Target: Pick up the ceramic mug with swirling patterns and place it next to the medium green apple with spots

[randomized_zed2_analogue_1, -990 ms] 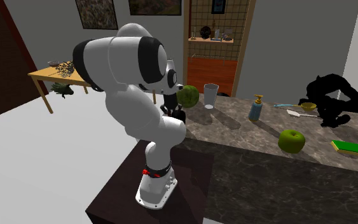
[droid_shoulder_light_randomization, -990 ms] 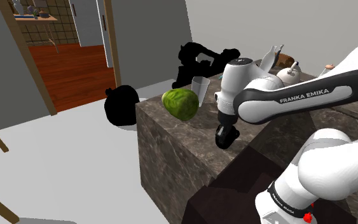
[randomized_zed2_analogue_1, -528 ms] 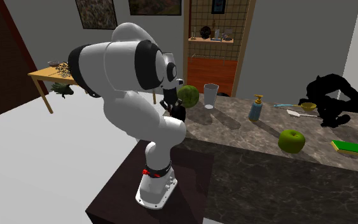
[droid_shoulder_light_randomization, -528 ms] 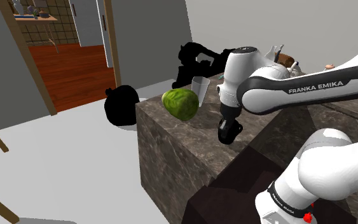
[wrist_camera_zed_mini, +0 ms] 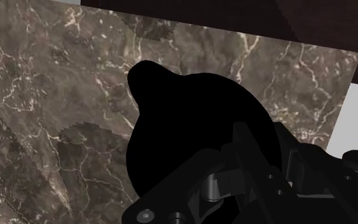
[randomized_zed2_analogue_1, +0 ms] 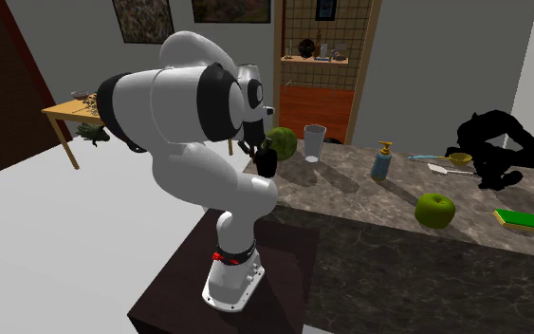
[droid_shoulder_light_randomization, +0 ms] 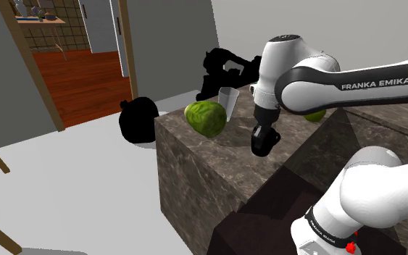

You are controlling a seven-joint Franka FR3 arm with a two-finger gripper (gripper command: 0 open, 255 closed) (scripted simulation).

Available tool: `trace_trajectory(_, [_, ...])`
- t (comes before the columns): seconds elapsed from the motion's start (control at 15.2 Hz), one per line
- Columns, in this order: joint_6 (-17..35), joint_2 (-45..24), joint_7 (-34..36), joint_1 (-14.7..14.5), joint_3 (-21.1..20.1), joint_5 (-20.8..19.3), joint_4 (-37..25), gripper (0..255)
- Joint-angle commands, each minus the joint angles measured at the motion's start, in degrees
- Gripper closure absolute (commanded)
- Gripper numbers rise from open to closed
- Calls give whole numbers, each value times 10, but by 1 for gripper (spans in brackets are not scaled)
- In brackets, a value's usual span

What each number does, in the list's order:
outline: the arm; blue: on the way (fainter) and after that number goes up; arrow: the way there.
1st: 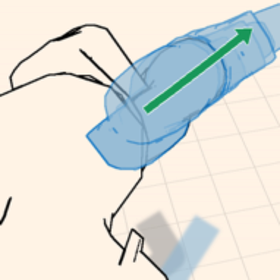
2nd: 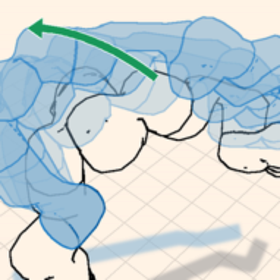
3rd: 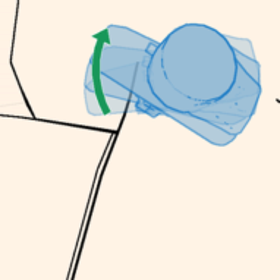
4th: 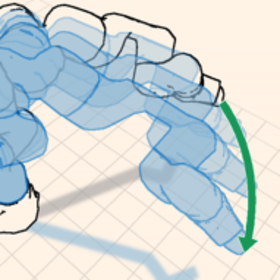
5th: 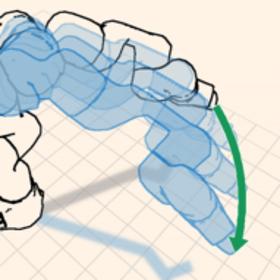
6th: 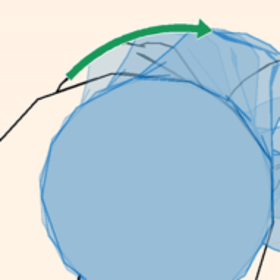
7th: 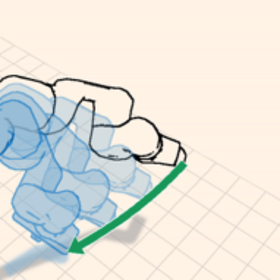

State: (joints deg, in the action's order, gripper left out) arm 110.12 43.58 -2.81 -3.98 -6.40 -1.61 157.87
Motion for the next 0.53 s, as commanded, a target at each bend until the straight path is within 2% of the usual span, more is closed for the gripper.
trace_trajectory(0.0, [-20,8,-2,0,1,0,-12,255])
trace_trajectory(0.46, [-78,18,-7,1,4,-1,-60,255])
